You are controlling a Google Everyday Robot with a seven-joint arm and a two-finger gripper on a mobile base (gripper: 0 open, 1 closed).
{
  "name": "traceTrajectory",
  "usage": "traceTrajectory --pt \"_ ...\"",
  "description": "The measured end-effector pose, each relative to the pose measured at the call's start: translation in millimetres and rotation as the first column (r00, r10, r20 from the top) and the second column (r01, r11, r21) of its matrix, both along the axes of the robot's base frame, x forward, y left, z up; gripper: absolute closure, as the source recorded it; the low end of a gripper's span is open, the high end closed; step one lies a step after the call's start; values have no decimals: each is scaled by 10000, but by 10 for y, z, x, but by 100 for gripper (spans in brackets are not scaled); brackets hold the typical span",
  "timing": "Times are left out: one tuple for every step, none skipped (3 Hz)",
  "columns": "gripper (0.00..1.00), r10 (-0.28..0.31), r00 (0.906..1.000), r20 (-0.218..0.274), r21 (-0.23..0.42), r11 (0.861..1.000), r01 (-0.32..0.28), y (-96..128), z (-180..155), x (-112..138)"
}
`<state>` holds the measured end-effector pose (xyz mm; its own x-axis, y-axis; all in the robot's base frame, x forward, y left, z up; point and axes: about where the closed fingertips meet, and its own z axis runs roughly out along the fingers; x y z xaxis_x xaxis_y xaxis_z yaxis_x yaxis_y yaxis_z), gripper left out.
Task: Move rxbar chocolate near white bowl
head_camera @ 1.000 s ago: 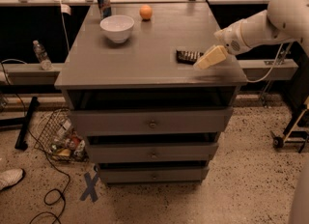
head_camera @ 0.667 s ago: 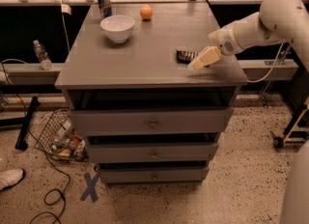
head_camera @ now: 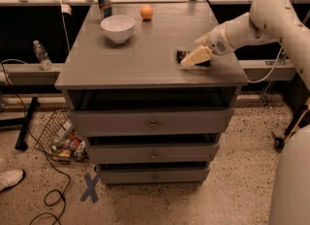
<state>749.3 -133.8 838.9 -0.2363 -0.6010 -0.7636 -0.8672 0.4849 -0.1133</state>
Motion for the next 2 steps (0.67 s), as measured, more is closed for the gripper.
traceTrajectory --pt "48 -38 10000 19 -70 10000 38 48 -12 17" --pt "72 84 9999 57 -473 9989 -81 126 -42 16"
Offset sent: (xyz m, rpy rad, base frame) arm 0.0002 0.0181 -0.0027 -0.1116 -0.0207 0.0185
